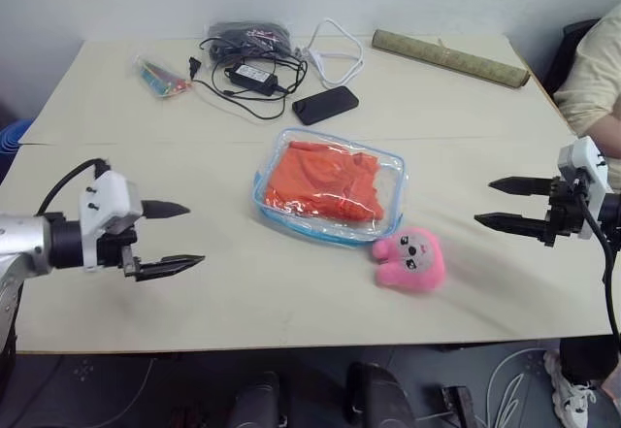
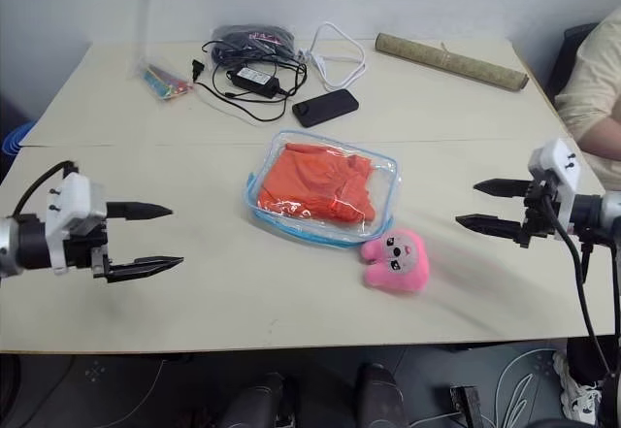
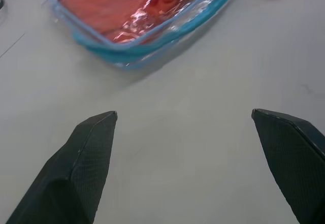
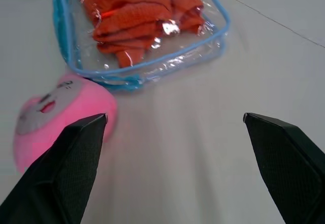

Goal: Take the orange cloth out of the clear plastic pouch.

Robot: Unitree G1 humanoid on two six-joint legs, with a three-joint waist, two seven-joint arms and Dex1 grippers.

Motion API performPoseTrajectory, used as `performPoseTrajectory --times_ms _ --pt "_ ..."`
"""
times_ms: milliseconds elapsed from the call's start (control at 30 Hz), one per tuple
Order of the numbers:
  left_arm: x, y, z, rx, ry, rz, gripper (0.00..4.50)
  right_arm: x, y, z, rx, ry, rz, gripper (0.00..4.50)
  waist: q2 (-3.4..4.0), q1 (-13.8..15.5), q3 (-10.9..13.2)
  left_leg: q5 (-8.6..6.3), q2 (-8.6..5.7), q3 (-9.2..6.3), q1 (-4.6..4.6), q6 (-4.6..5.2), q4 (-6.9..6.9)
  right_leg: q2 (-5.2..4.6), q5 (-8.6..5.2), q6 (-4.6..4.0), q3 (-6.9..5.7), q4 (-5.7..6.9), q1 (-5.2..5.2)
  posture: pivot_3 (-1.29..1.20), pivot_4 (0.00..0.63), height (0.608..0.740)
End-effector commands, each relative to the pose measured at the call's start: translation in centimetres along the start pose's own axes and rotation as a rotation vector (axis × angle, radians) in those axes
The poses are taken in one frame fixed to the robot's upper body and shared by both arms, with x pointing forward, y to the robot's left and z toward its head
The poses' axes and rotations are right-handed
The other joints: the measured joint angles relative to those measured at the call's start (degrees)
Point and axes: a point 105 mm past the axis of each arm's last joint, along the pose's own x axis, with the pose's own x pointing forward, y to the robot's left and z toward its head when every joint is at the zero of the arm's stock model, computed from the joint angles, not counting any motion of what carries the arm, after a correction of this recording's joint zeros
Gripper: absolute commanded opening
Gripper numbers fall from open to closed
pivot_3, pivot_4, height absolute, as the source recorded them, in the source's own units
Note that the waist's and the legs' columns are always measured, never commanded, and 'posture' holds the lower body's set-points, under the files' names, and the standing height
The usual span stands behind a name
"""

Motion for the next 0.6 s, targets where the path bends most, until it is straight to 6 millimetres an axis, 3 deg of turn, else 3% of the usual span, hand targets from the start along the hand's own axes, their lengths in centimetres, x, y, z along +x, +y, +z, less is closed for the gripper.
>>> performPoseTrajectory --times_ms 33,200,300,467,600 --pt "1.0 0.3 1.5 0.157 0.031 -0.073 4.47 0.3 2.1 3.4 -0.131 -0.054 0.052 4.50 0.00 0.10 0.00 0.00 0.00 0.00 0.00 0.00 0.00 0.01 0.00 0.00 0.00 -0.01 0.00 0.00 0.150 0.740" --pt "4.1 2.4 3.2 0.362 0.049 -0.140 4.47 2.0 5.9 5.0 -0.201 -0.069 0.196 4.50 -0.02 1.44 -0.01 0.00 -0.27 0.04 0.01 0.00 0.07 0.07 0.00 0.01 0.03 0.07 0.00 0.00 0.150 0.740" --pt "6.1 3.8 2.9 0.459 0.078 -0.148 4.47 2.8 7.2 5.3 -0.222 -0.079 0.229 4.50 -0.08 1.88 -0.04 0.01 -0.31 0.18 -0.06 0.01 0.15 0.10 0.01 0.02 0.02 0.08 0.00 0.00 0.150 0.740" --pt "10.7 4.3 2.3 0.497 0.035 -0.208 4.47 3.8 8.4 5.6 -0.257 -0.111 0.228 4.50 -0.13 2.48 -0.05 0.02 -0.31 0.45 -0.12 0.04 0.18 0.12 0.02 0.04 -0.01 0.07 -0.01 0.00 0.150 0.740" --pt "12.0 4.8 2.4 0.529 0.011 -0.197 4.47 3.6 8.7 5.3 -0.253 -0.100 0.220 4.50 -0.22 2.43 -0.04 0.03 -0.30 0.39 -0.24 0.07 0.28 0.12 0.03 0.06 -0.06 0.06 -0.06 0.00 0.150 0.740"
